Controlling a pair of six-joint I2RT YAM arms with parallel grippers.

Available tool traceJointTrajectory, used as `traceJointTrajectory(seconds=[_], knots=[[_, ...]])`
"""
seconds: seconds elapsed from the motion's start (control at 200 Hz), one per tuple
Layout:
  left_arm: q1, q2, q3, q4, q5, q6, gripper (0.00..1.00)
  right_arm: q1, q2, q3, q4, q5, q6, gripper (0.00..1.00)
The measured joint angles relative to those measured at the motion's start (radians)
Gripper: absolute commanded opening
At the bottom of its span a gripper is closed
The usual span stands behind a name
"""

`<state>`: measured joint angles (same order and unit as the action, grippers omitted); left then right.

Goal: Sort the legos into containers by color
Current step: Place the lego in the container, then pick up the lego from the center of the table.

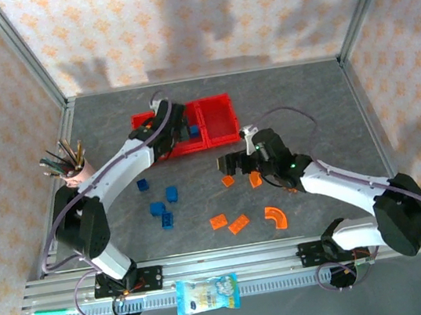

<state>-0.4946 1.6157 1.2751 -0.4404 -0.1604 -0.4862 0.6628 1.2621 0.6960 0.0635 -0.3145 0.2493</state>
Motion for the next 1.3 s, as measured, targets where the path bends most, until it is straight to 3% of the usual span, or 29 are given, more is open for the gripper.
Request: traceJointTrajectory(seconds=[0.4,0.801,1.301], knots=[[-0.085,-0.205,-0.348,-0.025,0.026,-0.113,0.63,0.164,0.064,-0.068,0.080,0.000,0.016,1.00],[-0.100,-0.167,-0.499,-0.017,0.049,-0.172,0.68,0.214,0.121,-0.105,0.157,0.008,0.069,1.00],[-0.100,-0.134,-0.517,0.045,0.075,-0.179,0.42,0.214,0.129,-0.105,0.162,0.022,0.068,1.00]])
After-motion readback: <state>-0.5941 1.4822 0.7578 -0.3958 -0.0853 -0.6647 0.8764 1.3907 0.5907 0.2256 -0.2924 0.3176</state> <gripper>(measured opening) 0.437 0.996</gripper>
